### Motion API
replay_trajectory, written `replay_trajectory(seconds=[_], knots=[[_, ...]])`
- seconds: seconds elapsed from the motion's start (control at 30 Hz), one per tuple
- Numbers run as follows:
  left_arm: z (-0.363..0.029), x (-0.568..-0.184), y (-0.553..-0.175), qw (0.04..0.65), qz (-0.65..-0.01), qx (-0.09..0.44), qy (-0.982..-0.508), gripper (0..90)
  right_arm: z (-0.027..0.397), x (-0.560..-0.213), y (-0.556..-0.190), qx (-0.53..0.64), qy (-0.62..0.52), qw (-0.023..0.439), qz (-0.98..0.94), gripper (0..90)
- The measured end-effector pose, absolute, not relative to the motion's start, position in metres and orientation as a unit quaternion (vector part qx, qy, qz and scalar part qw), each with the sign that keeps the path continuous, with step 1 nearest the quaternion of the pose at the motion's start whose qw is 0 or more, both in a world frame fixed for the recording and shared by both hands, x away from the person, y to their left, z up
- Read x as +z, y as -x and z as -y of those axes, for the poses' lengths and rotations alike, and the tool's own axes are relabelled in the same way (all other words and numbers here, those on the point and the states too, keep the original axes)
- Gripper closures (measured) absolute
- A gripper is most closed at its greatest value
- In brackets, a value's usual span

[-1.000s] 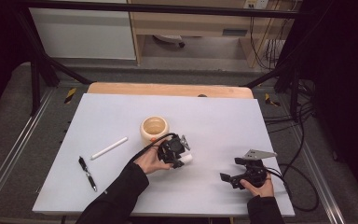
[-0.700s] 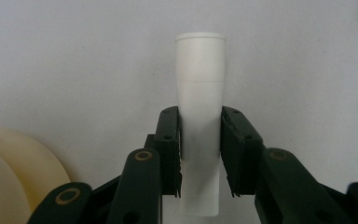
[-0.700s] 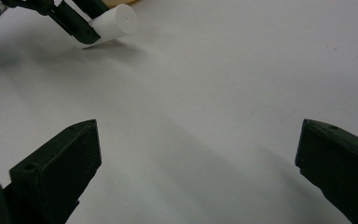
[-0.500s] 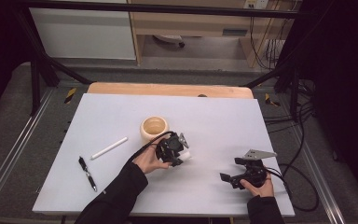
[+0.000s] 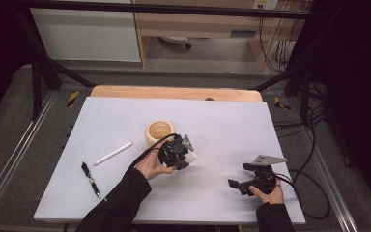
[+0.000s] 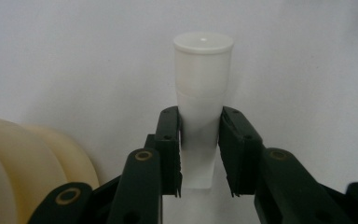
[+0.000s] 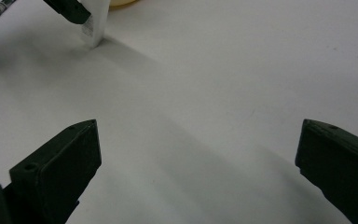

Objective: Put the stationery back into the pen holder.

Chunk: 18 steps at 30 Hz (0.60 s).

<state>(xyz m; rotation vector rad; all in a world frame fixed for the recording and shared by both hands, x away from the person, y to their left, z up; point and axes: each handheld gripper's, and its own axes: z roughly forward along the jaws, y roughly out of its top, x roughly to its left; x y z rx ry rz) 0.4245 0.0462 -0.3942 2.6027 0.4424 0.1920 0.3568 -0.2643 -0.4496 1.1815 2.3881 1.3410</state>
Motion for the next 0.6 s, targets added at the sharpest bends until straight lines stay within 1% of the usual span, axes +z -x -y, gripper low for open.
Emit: replay_trajectory(seconds=[0.33, 0.6], knots=[[-0.053, -0.384, -0.422, 0.271, -0.169, 0.076, -0.944, 69.5, 0.264, -0.450, -0.357, 0.449, -0.395, 0.078, -0.798, 0.8], [-0.058, -0.379, -0.420, 0.293, -0.184, 0.069, -0.936, 69.5, 0.264, -0.450, -0.357, 0.449, -0.396, 0.078, -0.798, 0.8]])
